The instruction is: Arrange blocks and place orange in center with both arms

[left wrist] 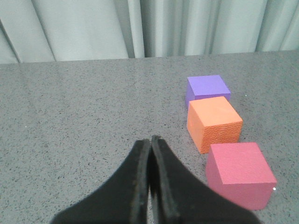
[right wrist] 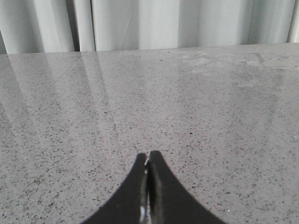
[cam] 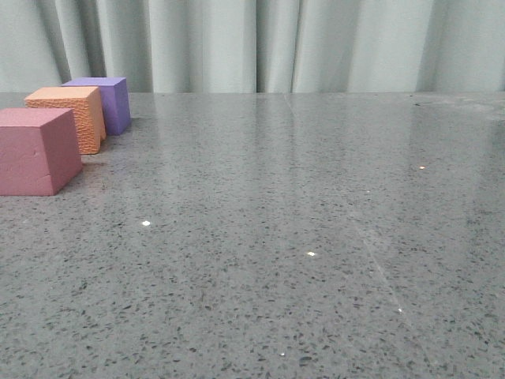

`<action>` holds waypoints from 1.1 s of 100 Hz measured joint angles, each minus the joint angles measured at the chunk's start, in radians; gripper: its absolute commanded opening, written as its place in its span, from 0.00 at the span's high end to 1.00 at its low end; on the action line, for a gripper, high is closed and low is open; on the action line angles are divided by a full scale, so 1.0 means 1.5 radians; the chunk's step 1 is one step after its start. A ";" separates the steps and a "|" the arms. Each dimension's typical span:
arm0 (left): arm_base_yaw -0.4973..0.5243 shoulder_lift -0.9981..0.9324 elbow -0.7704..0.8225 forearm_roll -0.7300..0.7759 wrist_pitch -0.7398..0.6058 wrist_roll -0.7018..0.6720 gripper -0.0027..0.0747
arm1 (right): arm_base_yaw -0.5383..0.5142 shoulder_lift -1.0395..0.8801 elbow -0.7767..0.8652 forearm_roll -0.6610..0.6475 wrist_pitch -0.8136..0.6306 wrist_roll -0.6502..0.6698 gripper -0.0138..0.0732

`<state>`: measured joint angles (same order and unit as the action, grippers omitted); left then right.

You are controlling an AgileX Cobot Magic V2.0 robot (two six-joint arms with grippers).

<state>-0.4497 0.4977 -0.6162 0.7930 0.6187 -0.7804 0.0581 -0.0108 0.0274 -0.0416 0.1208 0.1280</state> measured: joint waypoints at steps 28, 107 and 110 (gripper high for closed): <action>0.062 -0.100 0.103 -0.143 -0.085 0.178 0.99 | 0.000 0.000 0.000 0.000 0.000 0.000 0.92; 0.268 -0.322 0.407 -0.383 -0.398 0.342 0.99 | 0.000 0.000 0.000 0.000 0.000 0.000 0.92; 0.267 -0.330 0.407 -0.383 -0.398 0.346 0.99 | 0.000 0.000 0.000 0.000 0.000 0.000 0.92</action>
<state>-0.0484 0.0034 -0.0065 0.2189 0.0222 -0.2617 0.0581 -0.0108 0.0274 -0.0416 0.1208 0.1280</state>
